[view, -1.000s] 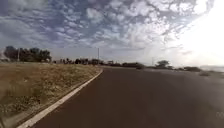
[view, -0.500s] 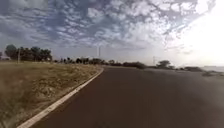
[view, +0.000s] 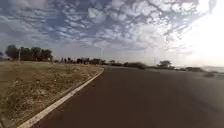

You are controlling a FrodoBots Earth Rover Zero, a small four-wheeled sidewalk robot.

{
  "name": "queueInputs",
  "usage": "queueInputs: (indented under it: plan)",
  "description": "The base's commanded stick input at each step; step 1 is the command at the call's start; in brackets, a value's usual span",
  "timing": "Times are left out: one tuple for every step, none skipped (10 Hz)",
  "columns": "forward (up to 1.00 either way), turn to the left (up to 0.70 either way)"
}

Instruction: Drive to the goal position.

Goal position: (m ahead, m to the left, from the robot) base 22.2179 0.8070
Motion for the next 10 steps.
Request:
queueInputs:
  plan:
    - [0.6, -0.15]
    - [0.6, -0.15]
    - [0.6, -0.15]
    - [0.6, -0.15]
    - [0.6, -0.15]
    - [0.6, 0.0]
    - [0.6, 0.0]
    - [0.6, 0.0]
    - [0.6, 0.0]
    - [0.6, 0.0]
